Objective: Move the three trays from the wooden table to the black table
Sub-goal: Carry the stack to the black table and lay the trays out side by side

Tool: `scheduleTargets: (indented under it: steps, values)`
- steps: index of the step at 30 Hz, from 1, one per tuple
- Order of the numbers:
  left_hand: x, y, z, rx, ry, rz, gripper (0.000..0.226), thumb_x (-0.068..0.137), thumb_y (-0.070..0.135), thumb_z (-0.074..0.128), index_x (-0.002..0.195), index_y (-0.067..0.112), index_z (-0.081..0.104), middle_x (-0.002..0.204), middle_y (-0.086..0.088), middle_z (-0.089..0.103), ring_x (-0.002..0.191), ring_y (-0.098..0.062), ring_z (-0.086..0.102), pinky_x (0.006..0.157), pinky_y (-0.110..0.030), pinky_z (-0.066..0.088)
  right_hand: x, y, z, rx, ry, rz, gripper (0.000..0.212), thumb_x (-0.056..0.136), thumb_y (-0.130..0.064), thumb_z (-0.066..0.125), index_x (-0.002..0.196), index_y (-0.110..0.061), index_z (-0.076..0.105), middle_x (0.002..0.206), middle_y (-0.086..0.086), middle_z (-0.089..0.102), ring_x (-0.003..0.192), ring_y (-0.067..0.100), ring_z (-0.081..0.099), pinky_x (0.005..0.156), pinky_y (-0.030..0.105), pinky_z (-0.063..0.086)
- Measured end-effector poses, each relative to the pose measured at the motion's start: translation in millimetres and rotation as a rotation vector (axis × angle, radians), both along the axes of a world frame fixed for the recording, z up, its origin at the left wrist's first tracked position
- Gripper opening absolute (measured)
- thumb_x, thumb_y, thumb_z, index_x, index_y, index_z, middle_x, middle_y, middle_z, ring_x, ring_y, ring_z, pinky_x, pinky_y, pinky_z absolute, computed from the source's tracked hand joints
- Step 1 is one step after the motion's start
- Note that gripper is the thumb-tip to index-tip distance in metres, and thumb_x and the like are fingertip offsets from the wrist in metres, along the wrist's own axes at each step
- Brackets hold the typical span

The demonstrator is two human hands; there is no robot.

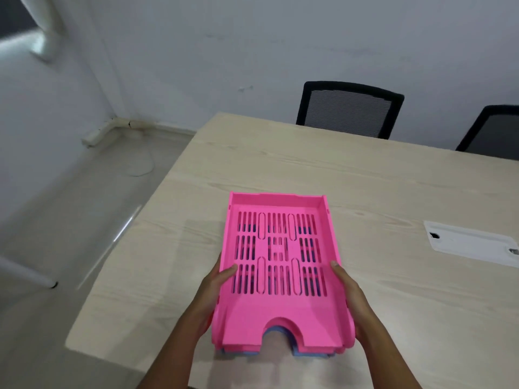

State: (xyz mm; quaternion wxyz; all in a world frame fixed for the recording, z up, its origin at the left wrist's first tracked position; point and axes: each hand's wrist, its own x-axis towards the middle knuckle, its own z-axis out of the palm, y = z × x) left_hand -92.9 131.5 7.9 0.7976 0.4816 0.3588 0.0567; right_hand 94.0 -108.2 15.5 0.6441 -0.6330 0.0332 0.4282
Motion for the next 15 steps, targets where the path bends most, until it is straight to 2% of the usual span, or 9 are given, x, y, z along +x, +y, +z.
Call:
scheduleTargets:
  steps: [5,10,13,15]
  values:
    - [-47.3,21.7,5.0,0.034,-0.010,0.142,0.051,0.085,0.029,0.066,0.135,0.022,0.057,0.116,-0.016,0.074,0.104,-0.038,0.072,0.098,-0.060,0.051,-20.1,48.2,2.8,0.010,0.005,0.116,0.047,0.093,-0.048,0.057,0.119,-0.011,0.071,0.115,0.022,0.074,0.097,0.039,0.071,0.102,0.057,0.049]
    - [-111.4,53.8,8.9,0.056,0.005,0.254,0.042,0.091,0.029,0.062,0.131,0.020,0.060,0.111,-0.017,0.076,0.097,-0.039,0.073,0.089,-0.055,0.056,-56.4,114.1,4.9,0.001,-0.052,0.275,0.047,0.096,-0.046,0.051,0.117,-0.008,0.071,0.106,0.019,0.078,0.087,0.034,0.075,0.091,0.048,0.055]
    - [-151.2,76.1,8.8,0.072,0.017,0.326,0.041,0.091,0.031,0.061,0.130,0.018,0.061,0.108,-0.016,0.077,0.093,-0.036,0.075,0.077,-0.045,0.059,-85.2,156.9,5.5,-0.030,-0.087,0.366,0.053,0.092,-0.052,0.051,0.117,-0.011,0.071,0.110,0.018,0.077,0.097,0.039,0.073,0.102,0.055,0.049]
    - [-179.2,92.9,7.9,0.070,0.019,0.377,0.042,0.091,0.032,0.062,0.131,0.017,0.061,0.109,-0.016,0.077,0.094,-0.036,0.075,0.077,-0.045,0.060,-106.7,186.7,6.2,-0.028,-0.103,0.410,0.052,0.090,-0.053,0.052,0.115,-0.013,0.073,0.110,0.017,0.077,0.103,0.040,0.071,0.106,0.059,0.045]
